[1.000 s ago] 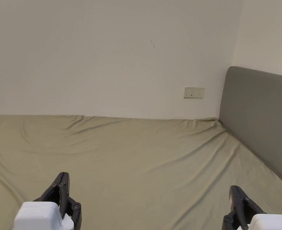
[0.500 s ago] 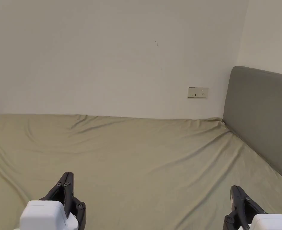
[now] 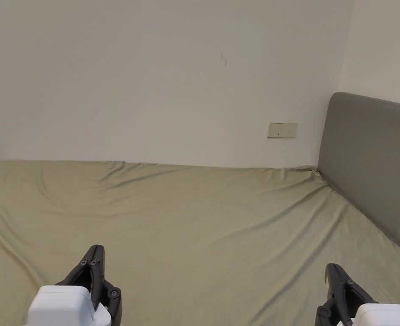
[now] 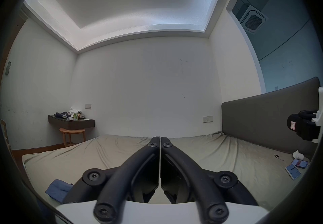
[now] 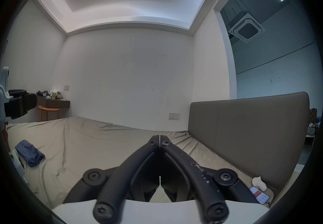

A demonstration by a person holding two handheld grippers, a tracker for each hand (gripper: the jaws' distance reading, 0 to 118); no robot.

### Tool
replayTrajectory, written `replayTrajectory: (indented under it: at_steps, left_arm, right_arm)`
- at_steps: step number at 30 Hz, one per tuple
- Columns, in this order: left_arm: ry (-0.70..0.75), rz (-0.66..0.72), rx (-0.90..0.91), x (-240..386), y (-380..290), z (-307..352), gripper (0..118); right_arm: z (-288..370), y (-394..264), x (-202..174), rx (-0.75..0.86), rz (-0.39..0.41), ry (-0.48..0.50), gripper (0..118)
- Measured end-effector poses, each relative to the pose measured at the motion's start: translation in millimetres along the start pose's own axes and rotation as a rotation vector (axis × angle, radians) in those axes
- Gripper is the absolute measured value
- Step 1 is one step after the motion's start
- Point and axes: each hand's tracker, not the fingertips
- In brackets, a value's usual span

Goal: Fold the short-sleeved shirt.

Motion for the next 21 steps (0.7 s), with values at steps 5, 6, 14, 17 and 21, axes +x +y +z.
replayTrajectory:
  at_steps: [5,6,14,17,21]
  left_arm:
    - [0.001,0.001,-0.003,-0.6,-0.8,0.4,0]
    - [0.001,0.001,-0.003,-0.8,-0.8,0.5,0]
    - [0.004,0.028,0.010,-4.3,-0.5,2.7,32]
    - [-0.003,0.038,0.007,-5.4,-0.4,3.2,43]
    - [0.008,0.036,0.017,-5.3,-0.2,4.5,106]
  right_arm:
    - [-0.2,-1.4,-1.5,-0.006,0.000,0.003,1]
    - [-0.1,-1.4,-1.8,-0.007,0.000,0.005,1]
    - [0.1,-1.1,0.5,-0.011,-0.033,0.011,13]
    - [0.4,-1.5,2.0,-0.010,-0.034,0.008,40]
    - [1.0,-2.5,4.3,-0.010,-0.041,0.030,63]
